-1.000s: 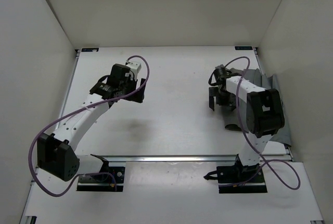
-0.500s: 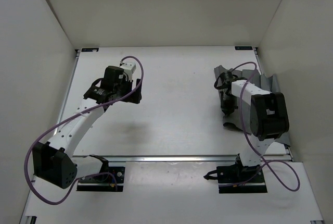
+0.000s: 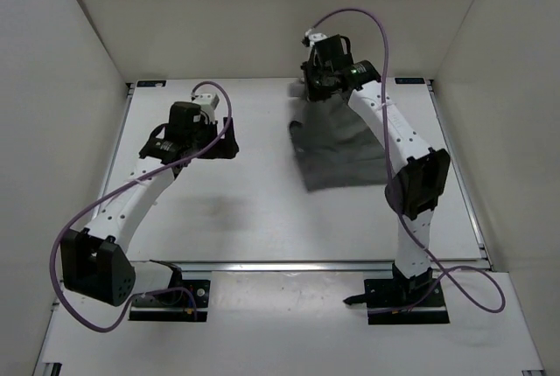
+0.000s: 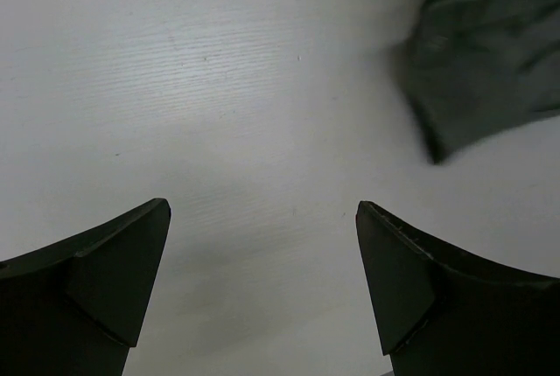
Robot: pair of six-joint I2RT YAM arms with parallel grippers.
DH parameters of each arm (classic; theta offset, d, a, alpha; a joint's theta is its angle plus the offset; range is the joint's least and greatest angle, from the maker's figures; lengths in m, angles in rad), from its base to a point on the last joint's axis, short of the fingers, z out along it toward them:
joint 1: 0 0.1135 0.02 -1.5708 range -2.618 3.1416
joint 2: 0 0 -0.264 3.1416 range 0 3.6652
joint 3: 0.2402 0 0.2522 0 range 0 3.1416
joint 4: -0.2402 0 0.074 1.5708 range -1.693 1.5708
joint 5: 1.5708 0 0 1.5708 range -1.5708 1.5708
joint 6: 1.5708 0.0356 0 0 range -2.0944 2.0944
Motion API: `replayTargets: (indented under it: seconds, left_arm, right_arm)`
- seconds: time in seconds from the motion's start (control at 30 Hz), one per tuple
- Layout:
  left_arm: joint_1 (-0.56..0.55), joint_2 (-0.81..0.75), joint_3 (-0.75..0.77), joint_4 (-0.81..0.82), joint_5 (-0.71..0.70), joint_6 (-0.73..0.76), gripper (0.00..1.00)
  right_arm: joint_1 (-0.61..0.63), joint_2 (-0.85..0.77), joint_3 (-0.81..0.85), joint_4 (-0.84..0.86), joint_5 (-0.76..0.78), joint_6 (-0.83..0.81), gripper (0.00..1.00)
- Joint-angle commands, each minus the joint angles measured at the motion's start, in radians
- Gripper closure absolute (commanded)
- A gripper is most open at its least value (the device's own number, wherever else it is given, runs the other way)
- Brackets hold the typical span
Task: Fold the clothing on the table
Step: Move the skirt to the center of the board
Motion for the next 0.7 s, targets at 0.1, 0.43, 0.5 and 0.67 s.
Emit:
replayTargets:
  seconds: [0.1, 0.43, 0.5, 0.67]
  left_arm:
    - [0.064, -0.072, 0.006, 0.060, 0.077, -0.078, 0.01]
    - [0.045, -0.133, 0.057, 0.043, 0.202, -0.176, 0.01]
    - [0.035, -0.146, 0.010, 0.093, 0.259, -0.218, 0.01]
    - [0.001, -0.149, -0.133, 0.155, 0.316, -0.280, 0.01]
  right_arm:
    - [0.034, -0.299, -0.107, 0.290, -0.155, -0.020, 1.00]
    - [-0.267, -0.635, -1.056, 0.627, -0.388, 0.168, 1.00]
    - [-0.302, -0.632, -1.200, 0.625, -0.448, 0.182, 0.99]
    - [-0.278, -0.635, -1.290, 0.566, -0.430, 0.135, 0.75]
